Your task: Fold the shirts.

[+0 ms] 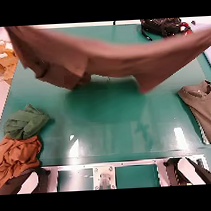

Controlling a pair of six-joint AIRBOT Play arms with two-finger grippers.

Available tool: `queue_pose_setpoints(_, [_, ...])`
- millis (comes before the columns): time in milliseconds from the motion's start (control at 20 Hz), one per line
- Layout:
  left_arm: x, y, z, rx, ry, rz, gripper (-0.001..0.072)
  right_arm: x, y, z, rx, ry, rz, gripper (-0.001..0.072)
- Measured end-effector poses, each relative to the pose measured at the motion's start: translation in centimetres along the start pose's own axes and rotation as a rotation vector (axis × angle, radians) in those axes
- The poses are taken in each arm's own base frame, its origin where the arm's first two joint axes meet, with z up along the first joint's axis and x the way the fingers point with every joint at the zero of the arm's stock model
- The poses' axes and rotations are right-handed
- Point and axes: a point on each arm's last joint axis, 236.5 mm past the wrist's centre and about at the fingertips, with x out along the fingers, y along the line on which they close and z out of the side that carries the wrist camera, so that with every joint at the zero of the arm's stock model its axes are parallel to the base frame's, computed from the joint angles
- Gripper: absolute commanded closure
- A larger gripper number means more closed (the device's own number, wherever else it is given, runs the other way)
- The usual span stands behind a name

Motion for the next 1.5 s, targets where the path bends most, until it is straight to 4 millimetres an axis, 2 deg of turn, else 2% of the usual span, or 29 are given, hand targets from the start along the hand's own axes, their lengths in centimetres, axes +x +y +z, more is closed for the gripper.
queue_pose_setpoints(50, [-1.8,-2.8,2.9,0.086,-0.065,-0.003,0.0688,-2.3,3.2,2.6,-0.067,-0.095,0.001,0.0696])
queue_pose_setpoints(150, [-5.7,-8.6,7.5,0.242,-0.200,-0.003,0.0688,-6.5,8.2,6.3,-0.168,-0.259,-0.017,0.0696])
queue_pose_setpoints(250, [-9.0,-13.0,10.1,0.345,-0.321,0.002,0.0688,-10.1,12.7,8.5,-0.251,-0.390,-0.037,0.0696])
queue_pose_setpoints(300, [-10.4,-14.9,10.9,0.384,-0.368,0.004,0.0688,-11.3,14.1,9.0,-0.277,-0.431,-0.046,0.0696])
queue_pose_setpoints(350, [-11.3,-16.1,11.4,0.404,-0.402,0.004,0.0688,-12.2,15.3,9.4,-0.295,-0.464,-0.052,0.0696])
queue_pose_setpoints(400, [-11.8,-16.6,11.6,0.413,-0.413,0.011,0.0688,-12.7,15.6,9.7,-0.302,-0.485,-0.067,0.0696])
queue_pose_setpoints(500, [-11.7,-15.9,11.4,0.393,-0.404,0.038,0.0688,-13.0,15.0,9.9,-0.298,-0.494,-0.106,0.0696])
queue_pose_setpoints(600, [-10.3,-13.5,10.5,0.324,-0.354,0.052,0.0687,-12.2,12.8,9.7,-0.249,-0.472,-0.130,0.0696])
queue_pose_setpoints(650, [-8.9,-11.3,9.7,0.269,-0.313,0.063,0.0687,-11.3,11.0,9.2,-0.208,-0.444,-0.135,0.0696])
queue_pose_setpoints(700, [-7.5,-9.1,8.6,0.209,-0.267,0.066,0.0687,-10.1,8.9,8.6,-0.168,-0.407,-0.142,0.0696])
queue_pose_setpoints(800, [-3.9,-4.1,5.4,0.069,-0.161,0.059,0.0687,-6.4,4.2,6.1,-0.075,-0.298,-0.131,0.0696])
queue_pose_setpoints(900, [0.3,1.6,0.7,-0.088,-0.047,0.044,0.0687,-1.8,-0.6,2.2,0.020,-0.167,-0.117,0.0696])
queue_pose_setpoints(1000, [4.5,6.2,-4.8,-0.229,0.053,0.025,0.0687,3.1,-5.4,-2.5,0.120,-0.044,-0.120,0.0696])
queue_pose_setpoints(1150, [11.0,12.0,-13.8,-0.401,0.195,0.023,0.0687,9.6,-12.9,-9.9,0.261,0.114,-0.176,0.0696])
queue_pose_setpoints(1300, [16.2,17.2,-21.8,-0.547,0.287,0.070,0.0687,14.5,-19.3,-16.1,0.366,0.237,-0.240,0.0696])
queue_pose_setpoints(1400, [18.7,20.1,-25.0,-0.625,0.296,0.108,0.0687,17.1,-22.7,-18.8,0.418,0.289,-0.267,0.0696])
queue_pose_setpoints(1500, [20.6,22.4,-26.7,-0.666,0.287,0.136,0.0687,19.6,-25.3,-20.1,0.451,0.318,-0.277,0.0696])
